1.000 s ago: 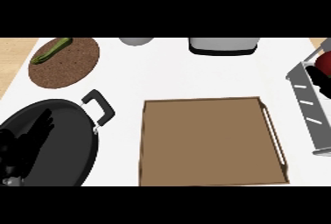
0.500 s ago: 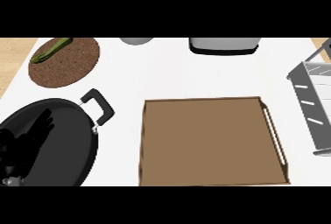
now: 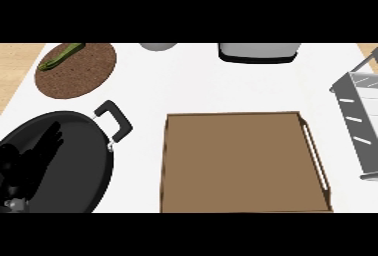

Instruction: Pick the tomato from the tray and place it in the tiered basket

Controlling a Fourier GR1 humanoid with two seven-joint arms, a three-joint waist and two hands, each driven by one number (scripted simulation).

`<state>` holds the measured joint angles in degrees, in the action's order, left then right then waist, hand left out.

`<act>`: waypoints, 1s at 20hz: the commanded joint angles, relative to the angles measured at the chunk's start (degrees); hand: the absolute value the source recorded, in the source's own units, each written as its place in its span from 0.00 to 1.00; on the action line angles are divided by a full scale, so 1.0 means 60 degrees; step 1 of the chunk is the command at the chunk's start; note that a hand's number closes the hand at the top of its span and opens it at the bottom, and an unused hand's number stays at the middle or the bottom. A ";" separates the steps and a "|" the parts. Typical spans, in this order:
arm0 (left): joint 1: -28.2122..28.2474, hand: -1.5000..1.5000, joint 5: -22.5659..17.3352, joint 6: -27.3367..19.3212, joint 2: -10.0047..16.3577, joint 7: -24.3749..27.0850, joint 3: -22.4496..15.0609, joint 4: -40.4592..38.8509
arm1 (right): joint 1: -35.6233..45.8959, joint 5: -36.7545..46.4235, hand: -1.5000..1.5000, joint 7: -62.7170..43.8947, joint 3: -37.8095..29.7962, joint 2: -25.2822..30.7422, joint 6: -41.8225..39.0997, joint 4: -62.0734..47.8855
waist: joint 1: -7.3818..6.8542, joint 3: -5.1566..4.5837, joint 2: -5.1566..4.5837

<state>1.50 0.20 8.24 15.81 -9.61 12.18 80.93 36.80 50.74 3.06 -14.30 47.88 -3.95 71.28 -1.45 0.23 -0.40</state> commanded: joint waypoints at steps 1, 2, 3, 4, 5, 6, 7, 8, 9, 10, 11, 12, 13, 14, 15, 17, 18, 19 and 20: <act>-0.0133 0.50 0.0011 -0.0028 -0.0030 -0.0430 -0.0058 0.0253 | 0.0817 0.0274 1.00 0.1394 0.0065 0.0834 0.0077 -0.1617 | 0.0033 -0.0034 0.0020; 0.0119 0.50 0.0288 -0.0208 -0.0296 0.0229 -0.0133 -0.0413 | 0.0727 0.0339 1.00 0.1615 0.0022 0.0703 0.0467 -0.1756 | 0.0083 -0.0038 0.0022; -0.0786 0.50 0.0153 -0.0091 -0.0027 0.0162 0.0045 -0.1046 | 0.1475 0.0671 1.00 0.1726 0.0340 0.0852 0.0444 -0.2580 | 0.0001 -0.0042 -0.0038; -0.0247 0.50 -0.0094 0.0199 0.0207 0.0255 0.0288 -0.0742 | 0.1168 0.0704 1.00 0.1848 0.0367 0.0878 0.0382 -0.2208 | 0.0072 -0.0041 0.0020; -0.0010 0.50 0.0104 0.0042 -0.0047 0.0466 0.0084 -0.0678 | 0.1577 0.0847 1.00 0.1801 0.0473 0.0832 0.0346 -0.2617 | 0.0043 -0.0041 0.0020; -0.0186 0.50 -0.0106 0.0096 0.0030 -0.0279 0.0129 -0.0370 | 0.1394 0.1099 1.00 0.1441 0.0804 0.0590 0.0187 -0.2204 | 0.0082 -0.0040 0.0038; -0.0354 0.50 -0.0242 0.0300 0.0318 0.0273 0.0437 -0.0847 | 0.1509 0.1125 1.00 0.2134 0.0685 0.0992 0.0292 -0.2981 | 0.0057 -0.0041 0.0011; 0.0209 0.50 0.0237 -0.0147 -0.0178 0.0472 0.0022 -0.0454 | 0.1572 0.1224 1.00 0.2166 0.0683 0.0762 0.0625 -0.3192 | 0.0052 -0.0038 0.0026; 0.0202 0.50 0.0030 0.0065 -0.0163 0.0447 0.0050 -0.0387 | 0.1831 0.1335 1.00 0.1838 0.0921 0.0880 -0.0121 -0.2892 | 0.0070 -0.0042 0.0041; 0.0425 0.50 0.0159 0.0005 -0.0213 0.0340 -0.0051 -0.0198 | 0.1883 0.1531 1.00 0.1945 0.0907 0.0704 0.0390 -0.3612 | 0.0014 -0.0038 0.0024; -0.0100 0.50 -0.0142 0.0237 0.0236 0.0009 0.0345 -0.0392 | 0.1662 0.1439 1.00 0.1469 0.0922 0.0422 -0.0007 -0.3185 | 0.0114 -0.0040 0.0046; -0.0411 0.50 0.0034 0.0009 -0.0090 0.0073 0.0058 -0.0531 | 0.1713 0.1286 1.00 0.1757 0.0696 0.0722 -0.0236 -0.3922 | 0.0112 -0.0039 0.0021; 0.0290 0.50 -0.0018 0.0063 -0.0138 -0.0198 -0.0069 0.0444 | 0.1915 0.1373 1.00 0.1475 0.0691 0.0714 -0.0498 -0.4643 | -0.0128 -0.0028 0.0002; 0.0339 0.50 0.0058 -0.0013 -0.0211 0.0481 0.0084 -0.0298 | 0.1652 0.1507 1.00 0.0957 0.0987 0.0625 -0.1171 -0.4027 | 0.0082 -0.0048 0.0044; -0.0230 0.50 0.0107 0.0059 -0.0049 0.0240 0.0035 -0.0607 | 0.2079 0.1717 1.00 0.0666 0.1147 0.0774 -0.1769 -0.4584 | 0.0022 -0.0056 -0.0019; 0.0172 0.50 -0.0041 0.0262 0.0060 0.0426 0.0191 -0.0593 | 0.1755 0.1854 0.00 0.0343 0.1063 0.0524 -0.1458 -0.5089 | 0.0004 -0.0044 -0.0012; 0.0089 0.50 0.0069 0.0065 -0.0155 -0.0027 -0.0066 -0.0109 | 0.2319 0.2006 0.00 0.0059 0.1202 0.0648 -0.2076 -0.5278 | -0.0054 -0.0041 0.0001; -0.0344 0.50 0.0177 -0.0198 -0.0173 0.0205 0.0096 -0.0724 | 0.2235 0.2091 0.00 0.0199 0.1064 0.0887 -0.1807 -0.5706 | 0.0022 -0.0041 -0.0032; 0.0062 0.50 -0.0097 0.0107 0.0000 0.0092 0.0230 -0.0277 | 0.2082 0.1916 0.00 -0.0368 0.0837 0.0633 -0.1829 -0.5381 | 0.0086 -0.0040 0.0040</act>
<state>1.24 0.16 8.54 15.72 -8.59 12.85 79.71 48.68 61.42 5.61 -8.45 52.04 -12.79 41.96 -1.33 0.24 -0.19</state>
